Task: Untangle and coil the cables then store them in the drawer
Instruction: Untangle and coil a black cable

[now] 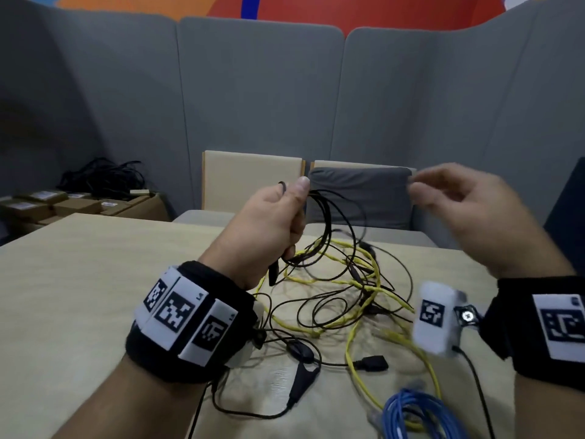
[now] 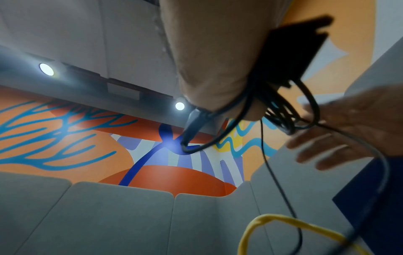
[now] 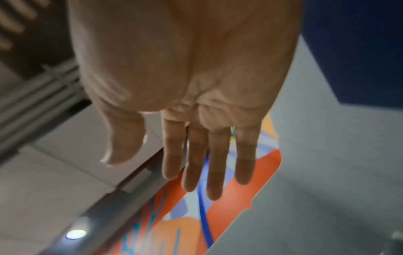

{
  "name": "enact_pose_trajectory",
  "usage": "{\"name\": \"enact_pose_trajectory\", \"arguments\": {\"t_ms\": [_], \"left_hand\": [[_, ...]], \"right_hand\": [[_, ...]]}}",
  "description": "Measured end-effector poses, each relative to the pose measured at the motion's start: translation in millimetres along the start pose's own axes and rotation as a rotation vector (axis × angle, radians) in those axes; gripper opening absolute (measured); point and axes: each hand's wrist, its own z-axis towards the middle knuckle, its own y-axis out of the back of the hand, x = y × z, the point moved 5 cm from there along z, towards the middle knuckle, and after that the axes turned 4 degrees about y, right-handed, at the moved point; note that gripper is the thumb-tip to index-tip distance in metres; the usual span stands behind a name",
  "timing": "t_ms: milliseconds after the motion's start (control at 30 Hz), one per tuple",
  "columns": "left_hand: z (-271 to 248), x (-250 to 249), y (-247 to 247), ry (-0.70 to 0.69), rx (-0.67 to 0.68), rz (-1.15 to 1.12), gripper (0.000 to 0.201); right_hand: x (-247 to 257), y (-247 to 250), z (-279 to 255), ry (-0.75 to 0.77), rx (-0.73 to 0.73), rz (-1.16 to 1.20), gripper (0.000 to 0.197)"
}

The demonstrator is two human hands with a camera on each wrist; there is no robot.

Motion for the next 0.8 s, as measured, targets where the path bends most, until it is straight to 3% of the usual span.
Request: {"name": "enact_pose_trajectory", "arguments": {"t_ms": [67, 133, 333, 467, 600, 733, 800], "left_hand": [[-2.2, -0.7, -5.6, -0.007, 0.030, 0.028, 0.040], [-5.1, -1.8, -10.5, -0.020, 0.054, 0.043, 0.040], [-11.5, -8.5, -18.8, -0.023, 0.164, -0.050, 0.036], [-12.0, -8.4, -17.2, -0.011, 0.183, -0.067, 0.032], [-12.8, -6.2, -19.9, 0.044, 0.237, -0.150, 0.032], [-18.0, -5.7, -24.7, 0.121, 0.382, -0.263, 0.039], [-19.7, -9.3, -27.5, 0.128, 0.405, -0.357, 0.032]], "right_hand": [[25.3, -23.4, -3.6, 0.106, 0.111, 0.182, 0.021], [34.4, -47.7, -6.7, 0.159, 0.221, 0.200, 0.030], [34.9, -75.8, -13.5, 0.142, 0.366, 0.440, 0.051], [31.8, -68.6, -11.0, 0.154, 0.352, 0.364, 0.020], [27.3, -64.0, -8.2, 0.162, 0.275, 0.293, 0.021], [20.8, -57.1, -4.4, 0.177, 0.137, 0.325, 0.018], [17.2, -57.0, -2.8, 0.183, 0.081, 0.266, 0.021]]}}
